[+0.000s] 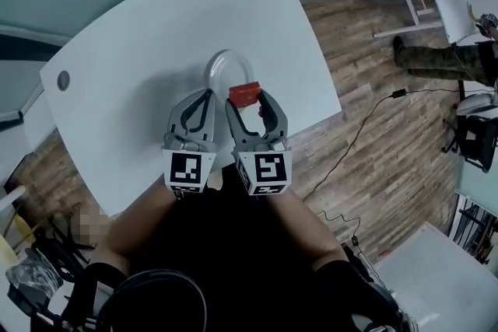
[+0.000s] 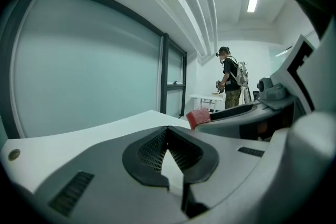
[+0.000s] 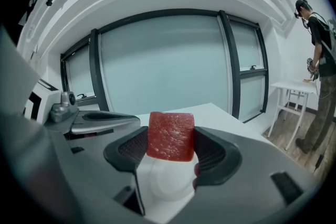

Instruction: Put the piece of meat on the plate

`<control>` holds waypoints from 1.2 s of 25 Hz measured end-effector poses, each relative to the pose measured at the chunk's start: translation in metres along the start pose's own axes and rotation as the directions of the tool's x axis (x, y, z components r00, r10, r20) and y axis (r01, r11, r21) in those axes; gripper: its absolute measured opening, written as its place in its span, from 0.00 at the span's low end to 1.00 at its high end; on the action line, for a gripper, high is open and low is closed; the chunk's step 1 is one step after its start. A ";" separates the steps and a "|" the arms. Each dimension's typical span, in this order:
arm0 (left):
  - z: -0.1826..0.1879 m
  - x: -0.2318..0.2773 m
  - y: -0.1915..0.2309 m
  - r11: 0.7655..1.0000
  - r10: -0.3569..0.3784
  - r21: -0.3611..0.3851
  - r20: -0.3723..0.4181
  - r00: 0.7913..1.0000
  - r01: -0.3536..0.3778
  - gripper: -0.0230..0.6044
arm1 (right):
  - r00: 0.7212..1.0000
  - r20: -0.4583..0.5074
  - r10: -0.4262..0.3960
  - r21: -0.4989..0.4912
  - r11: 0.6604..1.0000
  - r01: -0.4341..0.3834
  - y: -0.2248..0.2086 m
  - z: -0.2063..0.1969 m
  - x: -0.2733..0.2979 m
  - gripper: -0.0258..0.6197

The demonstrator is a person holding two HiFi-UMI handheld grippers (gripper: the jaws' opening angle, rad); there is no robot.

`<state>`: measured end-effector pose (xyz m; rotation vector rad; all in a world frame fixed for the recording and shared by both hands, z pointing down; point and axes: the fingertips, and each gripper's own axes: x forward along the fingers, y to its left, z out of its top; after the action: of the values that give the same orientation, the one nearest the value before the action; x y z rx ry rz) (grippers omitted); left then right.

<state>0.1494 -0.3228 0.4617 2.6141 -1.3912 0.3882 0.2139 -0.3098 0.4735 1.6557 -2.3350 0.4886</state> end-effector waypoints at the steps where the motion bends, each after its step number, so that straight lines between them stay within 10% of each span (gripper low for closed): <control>1: -0.003 0.002 0.001 1.000 0.002 -0.005 -0.008 1.000 -0.002 0.03 | 1.000 -0.013 0.003 0.000 1.000 -0.003 -0.001 -0.004 0.003 0.47; 30: -0.062 0.036 0.009 0.997 -0.036 -0.069 -0.158 0.987 0.025 0.03 | 0.948 -0.317 0.007 0.061 0.998 0.014 -0.003 -0.085 0.054 0.47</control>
<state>0.1510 -0.3405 0.5315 2.4869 -1.2890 0.5238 0.1994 -0.3234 0.5721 1.4787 -2.1001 0.7725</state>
